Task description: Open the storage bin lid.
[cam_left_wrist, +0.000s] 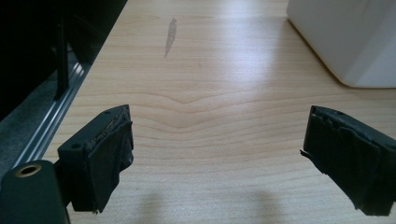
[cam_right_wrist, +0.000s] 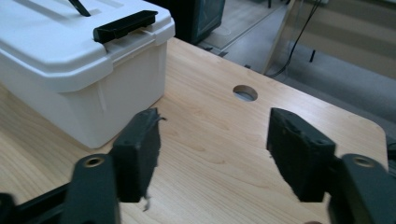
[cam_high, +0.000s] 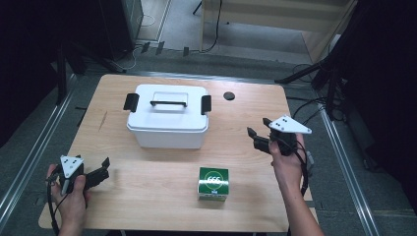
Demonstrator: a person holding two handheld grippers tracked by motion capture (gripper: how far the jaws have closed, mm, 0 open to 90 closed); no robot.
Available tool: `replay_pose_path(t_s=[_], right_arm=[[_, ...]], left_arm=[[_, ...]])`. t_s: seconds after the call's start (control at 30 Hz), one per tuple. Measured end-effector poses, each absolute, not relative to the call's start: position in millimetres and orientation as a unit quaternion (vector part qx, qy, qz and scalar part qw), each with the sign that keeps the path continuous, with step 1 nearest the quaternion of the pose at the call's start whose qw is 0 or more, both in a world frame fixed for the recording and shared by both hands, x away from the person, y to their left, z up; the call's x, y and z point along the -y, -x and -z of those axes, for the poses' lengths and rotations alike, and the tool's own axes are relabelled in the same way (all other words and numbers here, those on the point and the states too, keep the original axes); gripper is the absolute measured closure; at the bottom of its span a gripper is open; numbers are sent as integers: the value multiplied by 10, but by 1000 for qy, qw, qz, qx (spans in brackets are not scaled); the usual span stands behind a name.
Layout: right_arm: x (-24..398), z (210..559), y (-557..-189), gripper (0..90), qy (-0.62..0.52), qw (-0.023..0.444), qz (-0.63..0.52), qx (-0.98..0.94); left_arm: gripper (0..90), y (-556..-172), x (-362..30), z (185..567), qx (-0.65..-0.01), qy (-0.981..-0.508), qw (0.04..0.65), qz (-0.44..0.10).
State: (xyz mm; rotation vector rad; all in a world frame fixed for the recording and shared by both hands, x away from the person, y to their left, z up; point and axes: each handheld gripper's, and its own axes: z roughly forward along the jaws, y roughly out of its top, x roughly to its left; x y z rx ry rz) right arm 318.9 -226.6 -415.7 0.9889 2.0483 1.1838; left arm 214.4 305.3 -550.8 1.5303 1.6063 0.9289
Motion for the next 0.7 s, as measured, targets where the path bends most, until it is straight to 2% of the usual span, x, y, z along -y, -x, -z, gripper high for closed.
replay_pose_path(t_s=[0.27,0.7], right_arm=[[2067,4016,-3384,239,-337,261,-416,-803],[1752,3925,-3694,161,-282,210,-383,-854]], left_arm=[[90,-2160,-3027,5507,-617,-600,354,-365],[90,-2180,-3044,5510,-633,-596,340,-357]])
